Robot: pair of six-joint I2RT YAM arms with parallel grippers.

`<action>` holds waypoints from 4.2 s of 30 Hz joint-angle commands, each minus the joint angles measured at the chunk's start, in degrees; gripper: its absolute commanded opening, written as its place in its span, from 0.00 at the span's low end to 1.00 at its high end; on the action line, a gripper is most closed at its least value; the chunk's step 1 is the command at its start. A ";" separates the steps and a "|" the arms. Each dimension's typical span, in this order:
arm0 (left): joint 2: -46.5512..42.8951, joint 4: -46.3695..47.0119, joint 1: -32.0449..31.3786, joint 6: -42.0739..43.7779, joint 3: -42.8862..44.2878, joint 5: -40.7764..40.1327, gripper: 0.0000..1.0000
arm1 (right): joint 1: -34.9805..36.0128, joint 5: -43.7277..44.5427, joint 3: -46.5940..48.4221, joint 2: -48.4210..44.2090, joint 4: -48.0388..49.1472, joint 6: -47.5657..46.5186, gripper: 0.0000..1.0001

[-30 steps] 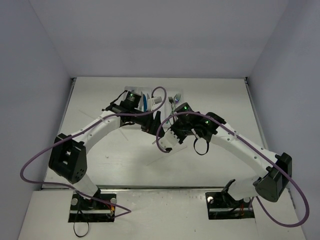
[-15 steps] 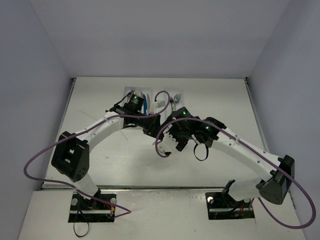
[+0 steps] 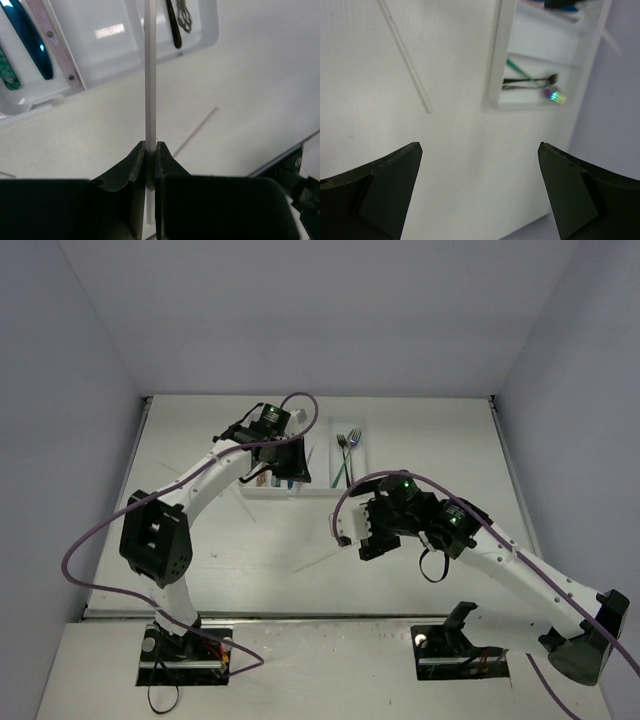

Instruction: Sort the eating utensils into containers

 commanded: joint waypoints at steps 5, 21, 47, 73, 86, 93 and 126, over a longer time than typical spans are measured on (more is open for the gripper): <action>12.93 -6.19 0.82 -7.57 16.02 -10.36 0.00 | -12.26 -9.68 -0.27 -1.17 1.20 29.27 1.00; 24.60 -6.58 3.56 -8.78 30.04 -5.59 0.00 | -22.31 -19.52 7.62 7.81 1.29 40.23 1.00; 25.31 -6.43 3.17 -6.54 38.73 -3.45 0.45 | -22.88 -9.77 12.50 16.12 1.19 33.77 1.00; -26.12 0.69 31.82 16.70 -0.76 5.84 0.91 | -1.78 -3.43 4.96 36.00 -3.15 -7.93 0.53; -26.04 0.44 33.85 15.82 -2.83 6.86 0.91 | -1.75 -5.37 5.32 46.45 -3.58 -9.28 0.24; -23.88 0.35 35.41 15.53 -1.45 7.12 0.91 | -0.31 -6.11 3.60 46.79 -4.81 -8.48 0.00; -27.28 6.41 39.33 3.92 -6.13 -6.19 0.91 | -16.99 -27.35 39.23 50.34 9.75 68.40 0.00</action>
